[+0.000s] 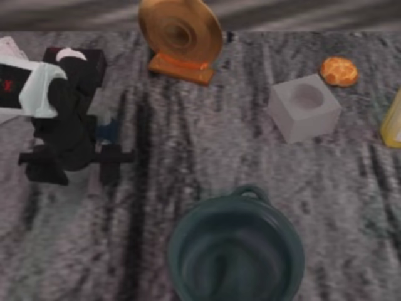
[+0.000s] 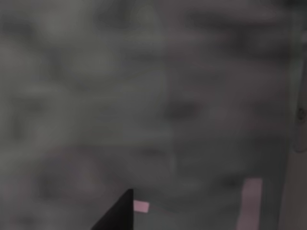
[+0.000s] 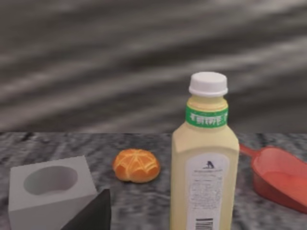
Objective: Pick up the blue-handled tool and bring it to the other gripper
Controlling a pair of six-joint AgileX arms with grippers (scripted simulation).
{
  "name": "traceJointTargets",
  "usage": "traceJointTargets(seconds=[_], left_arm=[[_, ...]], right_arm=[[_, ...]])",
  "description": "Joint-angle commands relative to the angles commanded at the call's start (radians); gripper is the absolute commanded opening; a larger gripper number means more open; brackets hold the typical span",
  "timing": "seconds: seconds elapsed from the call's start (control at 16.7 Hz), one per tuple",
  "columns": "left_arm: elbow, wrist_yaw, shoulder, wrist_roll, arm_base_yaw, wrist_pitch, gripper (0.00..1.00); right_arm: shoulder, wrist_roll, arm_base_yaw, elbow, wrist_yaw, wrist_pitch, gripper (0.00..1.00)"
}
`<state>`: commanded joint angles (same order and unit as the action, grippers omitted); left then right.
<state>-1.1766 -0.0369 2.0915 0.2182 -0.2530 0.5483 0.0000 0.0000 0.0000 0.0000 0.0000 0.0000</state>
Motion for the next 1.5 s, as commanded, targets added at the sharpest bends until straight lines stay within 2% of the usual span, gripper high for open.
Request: traceJointTargets(seconds=[0.3, 0.78, 0.84, 0.96, 1.2, 1.5], left_arm=[[0.0, 0.0, 0.0, 0.0, 0.0, 0.0, 0.02], [0.0, 0.0, 0.0, 0.0, 0.0, 0.0, 0.0], [-0.009, 0.059, -0.048, -0.041, 0.009, 0.031, 0.0], [-0.008, 0.053, -0.049, -0.043, 0.009, 0.019, 0.0], [0.02, -0.019, -0.072, -0.065, 0.012, -0.122, 0.0], [0.114, -0.183, -0.139, -0.11, 0.028, -0.491, 0.0]], right_arm=[[0.0, 0.0, 0.0, 0.0, 0.0, 0.0, 1.0], [0.0, 0.0, 0.0, 0.0, 0.0, 0.0, 1.0], [0.0, 0.0, 0.0, 0.0, 0.0, 0.0, 1.0], [0.0, 0.0, 0.0, 0.0, 0.0, 0.0, 1.0], [0.0, 0.0, 0.0, 0.0, 0.0, 0.0, 1.0], [0.0, 0.0, 0.0, 0.0, 0.0, 0.0, 1.0]])
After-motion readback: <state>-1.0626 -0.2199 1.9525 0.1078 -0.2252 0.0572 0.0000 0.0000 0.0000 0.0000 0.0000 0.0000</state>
